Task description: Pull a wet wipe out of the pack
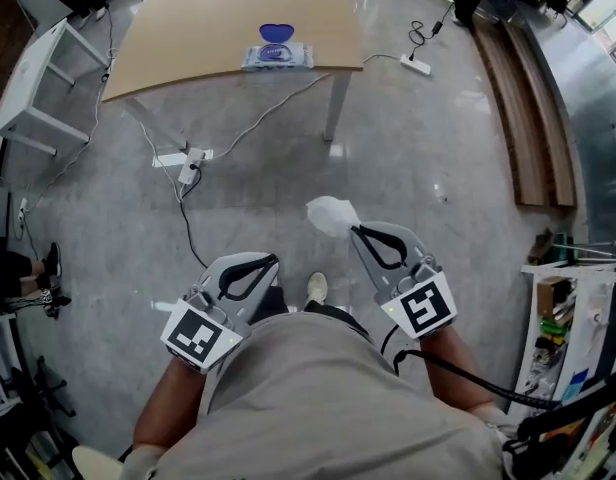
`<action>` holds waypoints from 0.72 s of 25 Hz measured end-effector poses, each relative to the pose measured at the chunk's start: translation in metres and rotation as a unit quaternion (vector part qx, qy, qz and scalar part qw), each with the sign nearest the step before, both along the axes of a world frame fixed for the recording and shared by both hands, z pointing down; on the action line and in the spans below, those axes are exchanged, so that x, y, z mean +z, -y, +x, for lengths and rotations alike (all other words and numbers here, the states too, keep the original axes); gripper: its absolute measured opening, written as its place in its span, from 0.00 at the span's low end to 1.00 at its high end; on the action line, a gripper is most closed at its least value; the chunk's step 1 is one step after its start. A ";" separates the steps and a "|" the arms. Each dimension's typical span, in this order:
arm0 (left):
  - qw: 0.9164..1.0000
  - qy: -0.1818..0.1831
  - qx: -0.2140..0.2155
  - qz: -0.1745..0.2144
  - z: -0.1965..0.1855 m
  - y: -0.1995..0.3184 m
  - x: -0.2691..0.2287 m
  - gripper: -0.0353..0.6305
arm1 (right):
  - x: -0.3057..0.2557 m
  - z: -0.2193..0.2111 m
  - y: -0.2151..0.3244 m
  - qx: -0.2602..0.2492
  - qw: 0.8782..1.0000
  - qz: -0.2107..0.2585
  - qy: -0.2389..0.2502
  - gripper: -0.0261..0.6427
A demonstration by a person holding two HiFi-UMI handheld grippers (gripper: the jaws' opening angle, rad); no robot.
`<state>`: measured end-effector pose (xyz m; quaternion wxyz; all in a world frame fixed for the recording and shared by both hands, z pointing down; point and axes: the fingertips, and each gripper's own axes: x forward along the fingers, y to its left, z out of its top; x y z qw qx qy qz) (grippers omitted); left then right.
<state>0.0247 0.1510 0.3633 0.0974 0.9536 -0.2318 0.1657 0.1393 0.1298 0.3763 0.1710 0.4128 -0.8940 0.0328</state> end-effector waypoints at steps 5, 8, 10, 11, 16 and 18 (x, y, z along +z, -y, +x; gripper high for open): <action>1.000 -0.008 0.005 0.017 -0.018 -0.025 -0.011 0.07 | -0.009 -0.020 -0.033 0.007 1.000 0.003 0.003 0.04; 0.999 -0.023 0.008 0.025 -0.038 -0.037 -0.022 0.07 | -0.016 -0.040 -0.050 0.013 1.000 0.004 -0.002 0.04; 0.999 -0.030 0.008 0.034 -0.056 -0.046 -0.032 0.07 | -0.021 -0.061 -0.062 0.012 1.000 0.008 -0.005 0.04; 0.999 -0.033 0.010 0.037 -0.066 -0.053 -0.036 0.07 | -0.024 -0.073 -0.068 0.010 1.000 0.011 -0.007 0.04; 0.999 -0.024 0.013 0.042 -0.127 -0.085 -0.044 0.07 | -0.037 -0.138 -0.103 0.005 1.000 0.015 -0.003 0.04; 0.999 -0.022 0.013 0.037 -0.153 -0.099 -0.043 0.07 | -0.042 -0.162 -0.119 0.008 1.000 0.018 -0.006 0.04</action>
